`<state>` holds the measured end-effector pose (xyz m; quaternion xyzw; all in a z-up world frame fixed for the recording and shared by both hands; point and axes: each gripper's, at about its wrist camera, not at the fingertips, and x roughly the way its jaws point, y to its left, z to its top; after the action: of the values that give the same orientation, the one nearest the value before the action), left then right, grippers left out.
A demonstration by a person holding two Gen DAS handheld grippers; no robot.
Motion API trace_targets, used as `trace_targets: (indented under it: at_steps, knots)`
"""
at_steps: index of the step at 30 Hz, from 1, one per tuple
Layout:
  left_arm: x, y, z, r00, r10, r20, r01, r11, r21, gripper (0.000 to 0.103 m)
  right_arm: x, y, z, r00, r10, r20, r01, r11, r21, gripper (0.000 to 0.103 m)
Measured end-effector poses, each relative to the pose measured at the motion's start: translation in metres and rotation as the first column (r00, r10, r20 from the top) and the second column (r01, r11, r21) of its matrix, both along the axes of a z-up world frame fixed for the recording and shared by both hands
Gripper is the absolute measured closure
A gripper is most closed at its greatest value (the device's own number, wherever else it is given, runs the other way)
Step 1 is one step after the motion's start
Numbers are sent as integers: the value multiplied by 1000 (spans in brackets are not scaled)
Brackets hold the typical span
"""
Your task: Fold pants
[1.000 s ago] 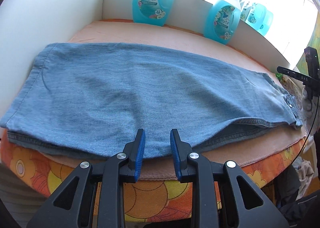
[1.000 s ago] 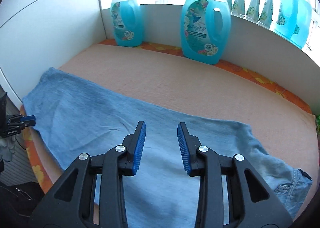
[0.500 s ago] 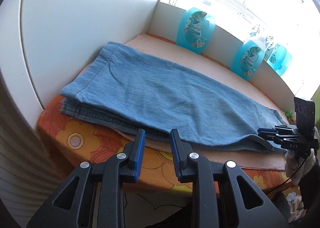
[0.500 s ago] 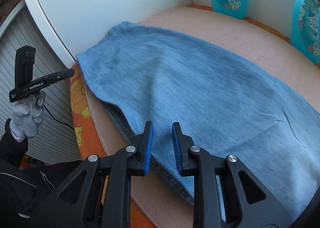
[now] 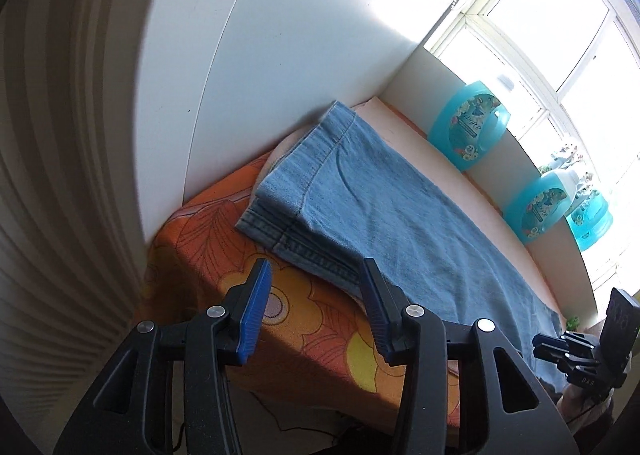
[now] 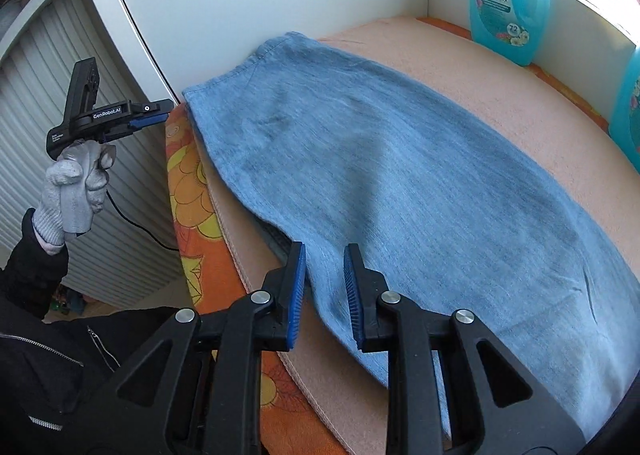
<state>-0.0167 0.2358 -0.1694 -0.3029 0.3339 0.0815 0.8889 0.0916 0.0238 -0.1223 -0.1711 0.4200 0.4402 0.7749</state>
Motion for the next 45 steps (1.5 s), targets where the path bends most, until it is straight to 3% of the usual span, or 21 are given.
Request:
trace_targets:
  at_steps: [6, 10, 16, 21, 26, 29, 35, 40, 45]
  knots:
    - [5, 12, -2, 1000, 6, -30, -7, 1000, -9, 54, 0, 77, 2, 989, 143, 21, -143, 990, -9, 80]
    - [5, 15, 1, 999, 5, -33, -5, 1000, -15, 51, -4, 126, -4, 968, 250, 28, -249, 968, -29, 68]
    - [1, 23, 2, 1000, 16, -22, -17, 999, -47, 51, -11, 189, -21, 926, 374, 40, -370, 925, -80, 68]
    - [0, 29, 2, 999, 28, -22, -29, 998, -55, 51, -12, 225, -39, 910, 415, 19, -411, 905, -113, 68]
    - [4, 32, -2, 999, 45, -26, -46, 997, -68, 51, -12, 237, -49, 909, 416, 38, -408, 904, -128, 68]
    - [5, 31, -4, 998, 48, -31, -50, 997, -65, 48, -5, 238, -52, 920, 390, 37, -384, 917, -109, 83]
    - [10, 27, -9, 998, 45, -40, -48, 995, -82, 44, 22, 225, -50, 941, 327, -89, -328, 945, 6, 90]
    - [19, 23, -8, 999, 33, -30, -36, 994, -107, 44, 48, 211, -56, 934, 276, -225, -254, 960, 121, 91]
    - [28, 17, -8, 1000, 20, -16, -22, 991, -131, 44, 59, 204, -58, 931, 264, -251, -232, 961, 150, 91]
